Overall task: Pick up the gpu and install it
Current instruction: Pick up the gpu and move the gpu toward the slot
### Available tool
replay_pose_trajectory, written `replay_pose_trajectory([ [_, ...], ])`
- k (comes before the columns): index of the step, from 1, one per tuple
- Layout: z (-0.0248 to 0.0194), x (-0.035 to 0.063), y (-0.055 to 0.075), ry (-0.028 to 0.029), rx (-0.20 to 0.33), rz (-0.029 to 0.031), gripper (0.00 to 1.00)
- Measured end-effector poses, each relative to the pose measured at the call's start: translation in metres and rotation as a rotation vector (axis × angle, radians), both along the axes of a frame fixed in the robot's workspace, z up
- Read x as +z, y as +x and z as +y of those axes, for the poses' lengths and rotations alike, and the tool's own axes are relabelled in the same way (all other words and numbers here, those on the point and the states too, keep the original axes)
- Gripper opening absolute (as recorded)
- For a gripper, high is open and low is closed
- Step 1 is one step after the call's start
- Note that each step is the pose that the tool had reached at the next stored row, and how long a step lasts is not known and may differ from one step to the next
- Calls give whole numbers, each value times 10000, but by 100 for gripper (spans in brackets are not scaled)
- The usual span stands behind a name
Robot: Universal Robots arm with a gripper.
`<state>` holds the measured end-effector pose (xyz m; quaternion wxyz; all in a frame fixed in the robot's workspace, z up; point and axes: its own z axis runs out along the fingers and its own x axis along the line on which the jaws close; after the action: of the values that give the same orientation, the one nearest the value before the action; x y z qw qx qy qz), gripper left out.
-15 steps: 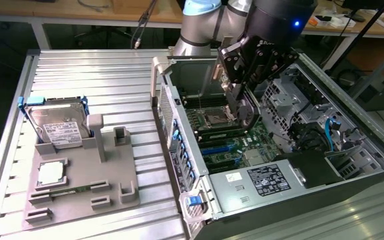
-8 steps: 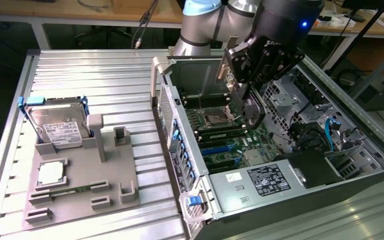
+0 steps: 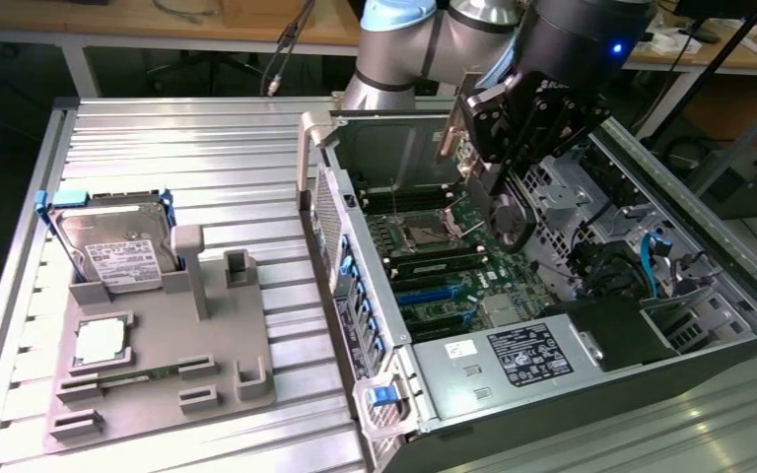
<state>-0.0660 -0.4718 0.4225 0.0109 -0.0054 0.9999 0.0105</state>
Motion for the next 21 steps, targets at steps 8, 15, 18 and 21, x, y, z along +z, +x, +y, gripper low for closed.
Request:
replay_pose_trajectory([
  [8,0,0,151,-1,0,0,27],
  [15,0,0,262,0,0,0,27],
  [18,0,0,312,-1,0,0,27],
  [21,0,0,356,0,0,0,27],
])
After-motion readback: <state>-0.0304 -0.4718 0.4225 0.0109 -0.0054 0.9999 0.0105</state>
